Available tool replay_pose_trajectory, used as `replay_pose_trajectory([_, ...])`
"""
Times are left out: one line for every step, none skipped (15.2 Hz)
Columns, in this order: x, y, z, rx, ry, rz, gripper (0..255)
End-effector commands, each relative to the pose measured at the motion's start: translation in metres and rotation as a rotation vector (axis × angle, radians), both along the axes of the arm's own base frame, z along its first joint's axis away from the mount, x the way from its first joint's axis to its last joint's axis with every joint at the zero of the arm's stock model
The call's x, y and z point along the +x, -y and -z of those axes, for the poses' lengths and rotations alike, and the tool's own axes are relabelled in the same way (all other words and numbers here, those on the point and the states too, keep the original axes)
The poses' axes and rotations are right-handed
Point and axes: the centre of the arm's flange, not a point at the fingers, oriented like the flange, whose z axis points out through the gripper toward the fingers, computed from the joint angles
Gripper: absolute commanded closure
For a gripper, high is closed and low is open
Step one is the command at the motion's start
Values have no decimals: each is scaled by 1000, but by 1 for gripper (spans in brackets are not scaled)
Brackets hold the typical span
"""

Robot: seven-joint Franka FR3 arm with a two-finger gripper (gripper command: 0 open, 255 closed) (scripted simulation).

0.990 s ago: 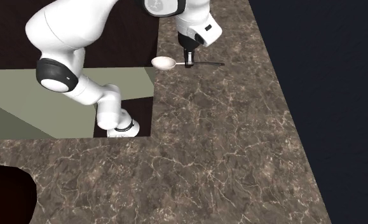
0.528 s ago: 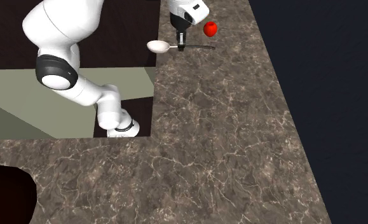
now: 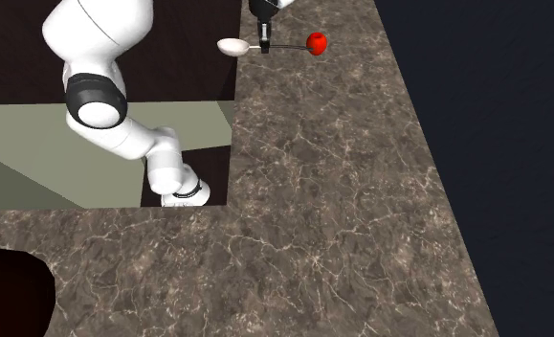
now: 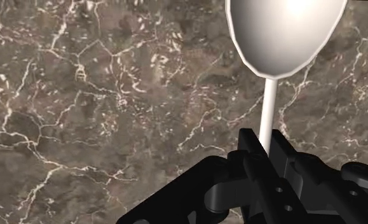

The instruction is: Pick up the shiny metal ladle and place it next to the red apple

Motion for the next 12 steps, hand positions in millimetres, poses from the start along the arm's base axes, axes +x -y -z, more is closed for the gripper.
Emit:
replay_pose_trajectory([-5, -27, -2, 0, 0, 2, 255])
replay_pose_trajectory([-6, -40, -2, 0, 0, 2, 255])
replay_pose_trajectory([-8, -53, -2, 0, 0, 2, 255])
replay_pose_trajectory([-9, -66, -2, 0, 0, 2, 255])
replay_pose_trajectory([-11, -79, -2, 0, 0, 2, 255])
replay_pose_trajectory([-12, -93, -2, 0, 0, 2, 255])
replay_pose_trajectory([-15, -113, -2, 0, 0, 2, 255])
replay_pose_trajectory([-15, -113, 3, 0, 0, 2, 255])
replay_pose_trajectory([-15, -113, 9, 0, 0, 2, 255])
replay_pose_trajectory([-15, -113, 14, 0, 0, 2, 255])
replay_pose_trajectory([-15, -113, 19, 0, 0, 2, 255])
replay_pose_trajectory([-15, -113, 24, 0, 0, 2, 255])
